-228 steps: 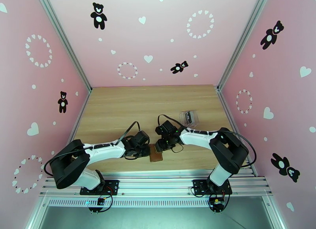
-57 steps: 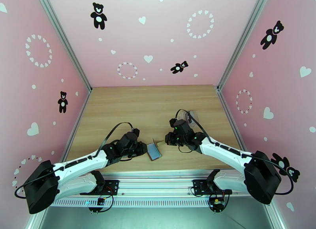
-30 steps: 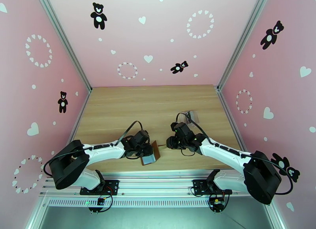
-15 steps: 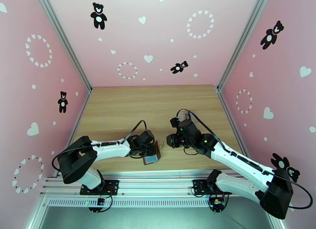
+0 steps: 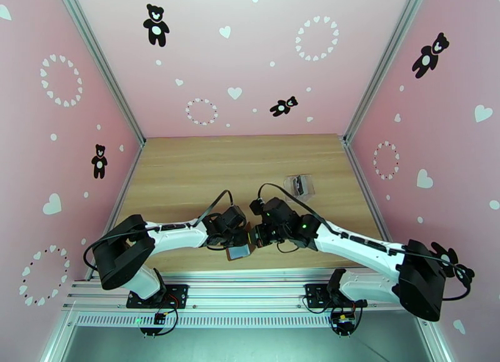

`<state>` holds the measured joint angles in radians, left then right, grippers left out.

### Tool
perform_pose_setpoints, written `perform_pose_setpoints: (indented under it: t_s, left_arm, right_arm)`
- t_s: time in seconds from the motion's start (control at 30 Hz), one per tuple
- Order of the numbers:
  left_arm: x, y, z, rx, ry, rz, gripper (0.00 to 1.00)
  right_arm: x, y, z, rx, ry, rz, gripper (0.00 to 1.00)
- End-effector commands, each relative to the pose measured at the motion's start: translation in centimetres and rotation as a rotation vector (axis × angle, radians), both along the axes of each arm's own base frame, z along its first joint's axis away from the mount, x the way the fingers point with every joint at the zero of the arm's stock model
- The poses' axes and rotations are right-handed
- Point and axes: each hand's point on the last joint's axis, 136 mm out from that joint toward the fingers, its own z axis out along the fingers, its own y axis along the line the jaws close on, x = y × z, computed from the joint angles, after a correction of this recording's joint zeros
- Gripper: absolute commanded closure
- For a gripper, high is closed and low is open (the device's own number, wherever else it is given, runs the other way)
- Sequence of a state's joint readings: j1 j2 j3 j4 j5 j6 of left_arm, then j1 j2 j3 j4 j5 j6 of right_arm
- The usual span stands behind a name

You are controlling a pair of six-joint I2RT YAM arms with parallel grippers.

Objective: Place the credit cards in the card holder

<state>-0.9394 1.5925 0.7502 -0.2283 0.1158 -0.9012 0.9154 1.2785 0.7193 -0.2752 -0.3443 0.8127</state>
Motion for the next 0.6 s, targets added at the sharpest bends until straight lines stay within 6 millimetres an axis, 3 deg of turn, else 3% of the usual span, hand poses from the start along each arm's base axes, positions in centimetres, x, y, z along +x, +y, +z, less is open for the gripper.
perform_pose_setpoints:
  t_s: [0.0, 0.23, 0.57]
  left_arm:
    - [-1.1, 1.9, -1.5, 0.091, 0.027, -0.001, 0.78]
    - [-1.0, 2.7, -0.2, 0.097, -0.005, 0.007, 0.78]
    - [-1.2, 4.5, 0.7, 0.1, -0.028, 0.043, 0.76]
  right_arm:
    - [0.1, -0.2, -2.4, -0.061, 0.035, -0.015, 0.95]
    - [1.9, -3.4, -6.3, -0.279, 0.017, -0.091, 0.95]
    - [2.3, -1.8, -8.6, -0.253, 0.084, -0.114, 0.97]
